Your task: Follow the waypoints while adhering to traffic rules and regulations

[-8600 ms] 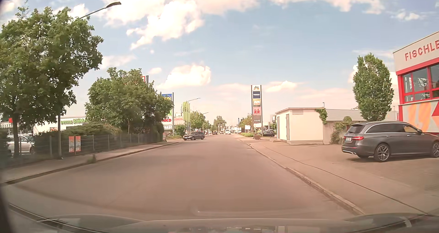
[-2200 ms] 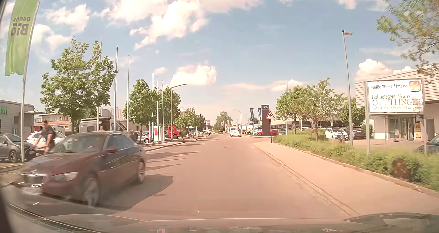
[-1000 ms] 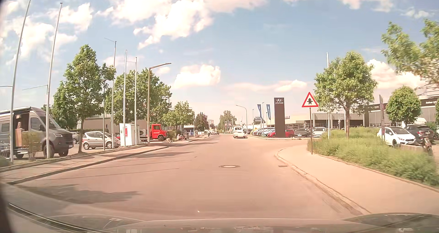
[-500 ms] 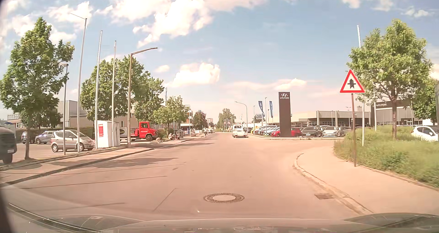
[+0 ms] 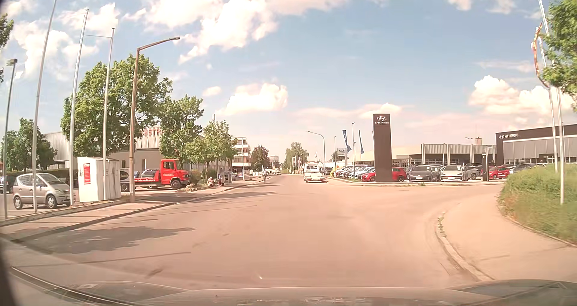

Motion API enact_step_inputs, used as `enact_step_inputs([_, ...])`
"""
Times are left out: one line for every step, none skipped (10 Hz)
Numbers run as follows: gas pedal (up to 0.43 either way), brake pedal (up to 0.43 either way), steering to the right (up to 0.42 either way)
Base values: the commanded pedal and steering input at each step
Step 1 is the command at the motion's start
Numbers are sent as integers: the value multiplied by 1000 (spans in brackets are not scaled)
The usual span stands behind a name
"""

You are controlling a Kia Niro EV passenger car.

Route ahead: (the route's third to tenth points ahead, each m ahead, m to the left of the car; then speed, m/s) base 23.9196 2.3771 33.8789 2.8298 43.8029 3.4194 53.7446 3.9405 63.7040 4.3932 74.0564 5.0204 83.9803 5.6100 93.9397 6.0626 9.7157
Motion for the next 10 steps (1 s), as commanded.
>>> enact_step_inputs([0, 18, 2])
enact_step_inputs([0, 18, 2])
enact_step_inputs([0, 18, 2])
enact_step_inputs([0, 18, 3])
enact_step_inputs([0, 18, 3])
enact_step_inputs([0, 18, 2])
enact_step_inputs([0, 18, 2])
enact_step_inputs([0, 18, 1])
enact_step_inputs([0, 18, 1])
enact_step_inputs([0, 18, -1])
